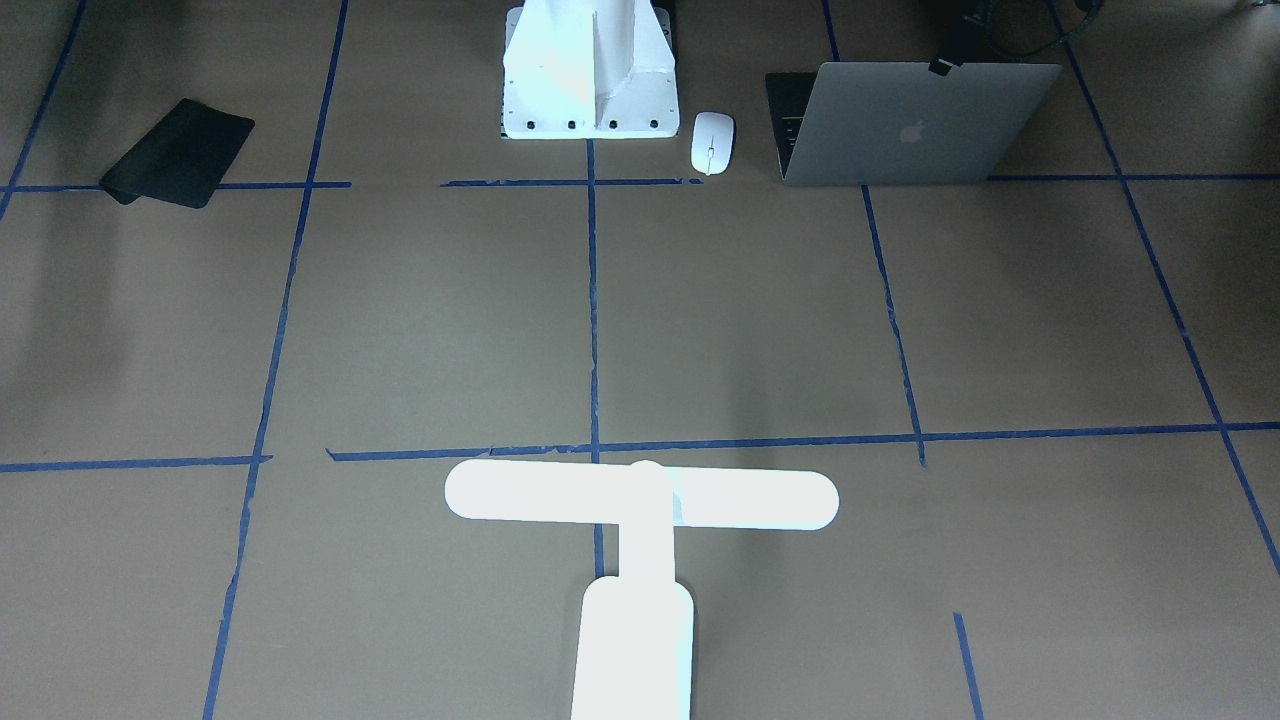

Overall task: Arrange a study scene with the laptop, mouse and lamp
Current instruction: 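Reach the left gripper down to the grey laptop near the robot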

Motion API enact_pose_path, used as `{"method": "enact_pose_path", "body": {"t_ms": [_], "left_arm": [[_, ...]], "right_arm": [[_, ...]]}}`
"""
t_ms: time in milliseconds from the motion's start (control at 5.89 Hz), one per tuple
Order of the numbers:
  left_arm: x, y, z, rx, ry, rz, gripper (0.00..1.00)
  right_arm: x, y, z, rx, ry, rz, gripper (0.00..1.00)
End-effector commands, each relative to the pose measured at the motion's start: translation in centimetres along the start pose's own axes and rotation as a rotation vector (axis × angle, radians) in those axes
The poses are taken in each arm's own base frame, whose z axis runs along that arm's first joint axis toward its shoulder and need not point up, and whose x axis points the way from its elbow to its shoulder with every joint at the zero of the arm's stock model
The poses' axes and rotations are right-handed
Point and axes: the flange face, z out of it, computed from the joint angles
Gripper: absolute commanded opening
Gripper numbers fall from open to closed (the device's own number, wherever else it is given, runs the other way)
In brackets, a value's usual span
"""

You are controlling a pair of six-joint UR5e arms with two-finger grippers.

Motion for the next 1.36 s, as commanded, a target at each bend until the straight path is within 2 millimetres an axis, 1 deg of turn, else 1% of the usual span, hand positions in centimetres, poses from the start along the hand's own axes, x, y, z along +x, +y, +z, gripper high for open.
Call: {"method": "enact_pose_path", "body": {"t_ms": [0,170,509,679,849,1019,1189], "left_arm": [[0.1,0.9,1.2,0.046,0.031,-0.084,1.00],[0.1,1.2,1.9,0.072,0.039,-0.096,1.00],[-0.5,2.4,3.8,0.091,0.014,-0.100,1.00],[-0.4,2.4,4.1,0.099,0.018,-0.111,1.00],[-0.1,2.2,4.7,0.113,0.018,-0.117,0.98],[0.7,2.2,5.6,0.127,0.032,-0.145,0.93],[0.7,2.0,6.1,0.135,0.027,-0.150,0.80]], "right_arm": [[0.0,0.1,0.0,0.011,0.002,-0.013,1.00],[-0.1,0.1,-0.1,0.014,0.002,-0.017,1.00],[-0.2,0.1,-0.2,0.016,0.004,-0.020,1.00],[-0.2,0.1,-0.3,0.018,0.005,-0.020,1.00],[-0.3,0.1,-0.4,0.019,0.005,-0.021,1.00],[-0.4,0.1,-0.5,0.021,0.006,-0.025,1.00],[-0.7,0.1,-0.8,0.026,0.010,-0.030,1.00]]}}
